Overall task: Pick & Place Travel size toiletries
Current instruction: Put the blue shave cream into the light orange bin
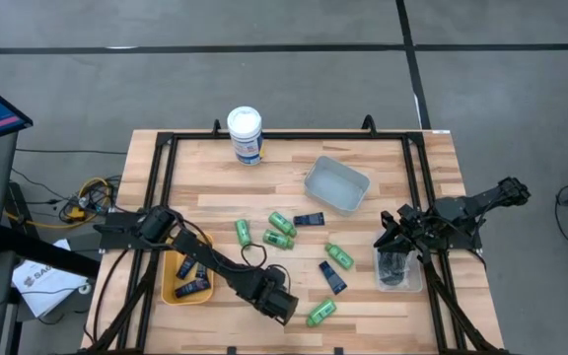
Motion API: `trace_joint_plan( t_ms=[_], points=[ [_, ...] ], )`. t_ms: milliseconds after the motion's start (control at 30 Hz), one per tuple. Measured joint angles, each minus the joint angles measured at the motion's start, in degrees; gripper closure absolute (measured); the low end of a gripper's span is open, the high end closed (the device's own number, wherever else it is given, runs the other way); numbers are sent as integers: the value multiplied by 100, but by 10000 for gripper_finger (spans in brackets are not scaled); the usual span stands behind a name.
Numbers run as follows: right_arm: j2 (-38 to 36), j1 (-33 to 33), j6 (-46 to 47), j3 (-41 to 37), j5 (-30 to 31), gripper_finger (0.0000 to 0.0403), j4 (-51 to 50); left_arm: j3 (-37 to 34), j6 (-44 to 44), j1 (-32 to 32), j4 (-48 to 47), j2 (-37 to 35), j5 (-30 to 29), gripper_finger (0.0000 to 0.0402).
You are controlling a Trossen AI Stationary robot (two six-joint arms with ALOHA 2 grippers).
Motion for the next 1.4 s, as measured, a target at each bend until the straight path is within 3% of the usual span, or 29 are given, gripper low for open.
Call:
trace_joint_plan(
  t_ms=[267,600,767,1100,1267,1400],
  points=[
    [0,0,-1,0,-1,326,1,-36,-7,46,-33,-332,-428,296],
    [0,0,-1,0,-1,327,-2,-17,322,186,-142,-1485,-1111,297],
    [0,1,-1,0,1,326,-2,-15,319,135,-1123,-2316,-1165,297],
    [0,0,-1,0,1,326,-1,-10,-1536,-364,-3991,-3518,-1220,297],
    [0,0,1,0,1,326,1,-344,-2264,-733,-4332,-3761,-1153,297],
    [0,0,-1,0,0,326,0,-913,-2477,-889,-4292,-3780,-593,297]
  ],
)
